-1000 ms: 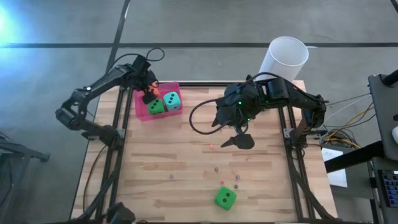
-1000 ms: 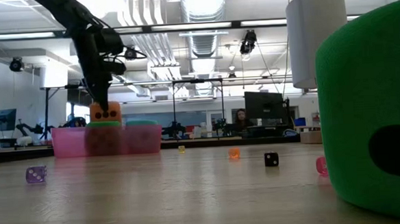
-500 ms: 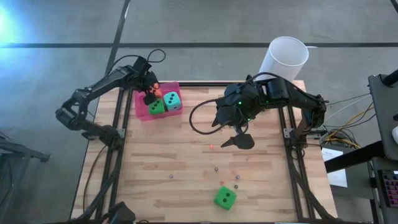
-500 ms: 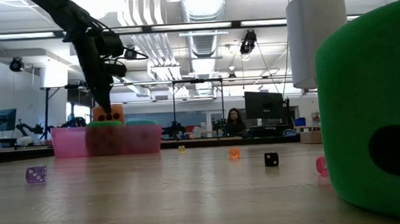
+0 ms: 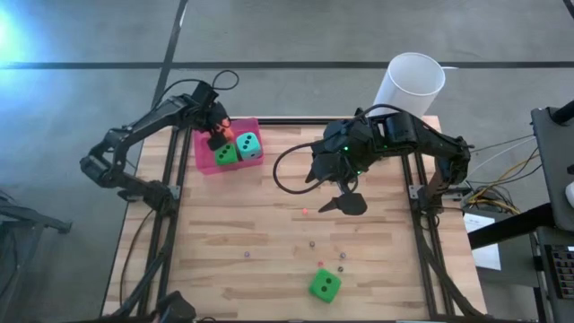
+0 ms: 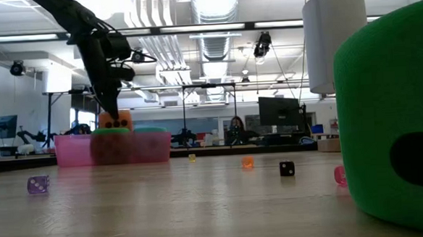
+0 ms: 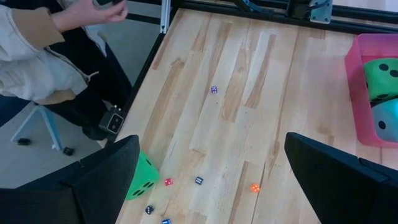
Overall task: Pick & Place Dice
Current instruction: Put the big orange dice into the red bin
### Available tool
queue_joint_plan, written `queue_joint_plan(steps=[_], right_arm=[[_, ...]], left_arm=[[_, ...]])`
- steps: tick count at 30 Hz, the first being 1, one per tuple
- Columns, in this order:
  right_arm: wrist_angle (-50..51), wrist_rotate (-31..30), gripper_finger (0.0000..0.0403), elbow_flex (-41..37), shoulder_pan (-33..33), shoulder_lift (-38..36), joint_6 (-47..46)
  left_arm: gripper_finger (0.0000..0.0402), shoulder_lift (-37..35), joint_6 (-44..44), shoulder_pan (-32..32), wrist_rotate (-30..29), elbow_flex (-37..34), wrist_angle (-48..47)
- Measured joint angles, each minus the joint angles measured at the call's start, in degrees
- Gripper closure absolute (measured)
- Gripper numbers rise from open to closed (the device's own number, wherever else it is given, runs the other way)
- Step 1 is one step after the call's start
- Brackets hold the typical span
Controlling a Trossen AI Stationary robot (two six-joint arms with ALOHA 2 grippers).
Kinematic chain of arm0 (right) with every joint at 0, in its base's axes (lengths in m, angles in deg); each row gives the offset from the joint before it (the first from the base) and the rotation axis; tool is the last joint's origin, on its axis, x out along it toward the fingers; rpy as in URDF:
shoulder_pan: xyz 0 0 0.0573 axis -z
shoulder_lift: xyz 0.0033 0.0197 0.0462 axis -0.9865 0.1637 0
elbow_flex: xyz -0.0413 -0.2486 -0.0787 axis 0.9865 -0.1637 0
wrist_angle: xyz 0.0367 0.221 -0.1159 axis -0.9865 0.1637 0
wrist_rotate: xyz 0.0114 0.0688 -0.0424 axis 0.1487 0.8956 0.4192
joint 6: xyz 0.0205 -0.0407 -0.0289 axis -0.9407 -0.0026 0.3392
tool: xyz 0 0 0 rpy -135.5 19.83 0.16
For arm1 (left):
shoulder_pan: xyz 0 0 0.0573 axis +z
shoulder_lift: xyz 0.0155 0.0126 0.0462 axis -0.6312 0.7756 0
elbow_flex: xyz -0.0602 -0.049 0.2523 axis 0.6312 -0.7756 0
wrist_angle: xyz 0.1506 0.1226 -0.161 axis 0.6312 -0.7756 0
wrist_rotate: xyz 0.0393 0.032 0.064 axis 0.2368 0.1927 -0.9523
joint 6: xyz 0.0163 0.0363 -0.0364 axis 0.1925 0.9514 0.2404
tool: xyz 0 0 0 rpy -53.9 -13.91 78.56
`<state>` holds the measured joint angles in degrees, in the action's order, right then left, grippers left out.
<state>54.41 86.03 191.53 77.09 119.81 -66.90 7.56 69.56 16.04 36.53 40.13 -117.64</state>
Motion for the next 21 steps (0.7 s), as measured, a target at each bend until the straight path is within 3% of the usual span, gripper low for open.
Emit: queue_joint_plan(steps=[6, 21], right_arm=[[0.0, 0.0, 0.0003, 0.0, 0.0, 0.0, -0.1], [0.0, 0.0, 0.0003, 0.0, 0.0, 0.0, -0.1]], left_arm=[[0.001, 0.0, 1.5, 0.0, 1.9, 0.0, 0.3], [0.0009, 0.0, 2.1, 0.0, 1.3, 0.0, 0.4]])
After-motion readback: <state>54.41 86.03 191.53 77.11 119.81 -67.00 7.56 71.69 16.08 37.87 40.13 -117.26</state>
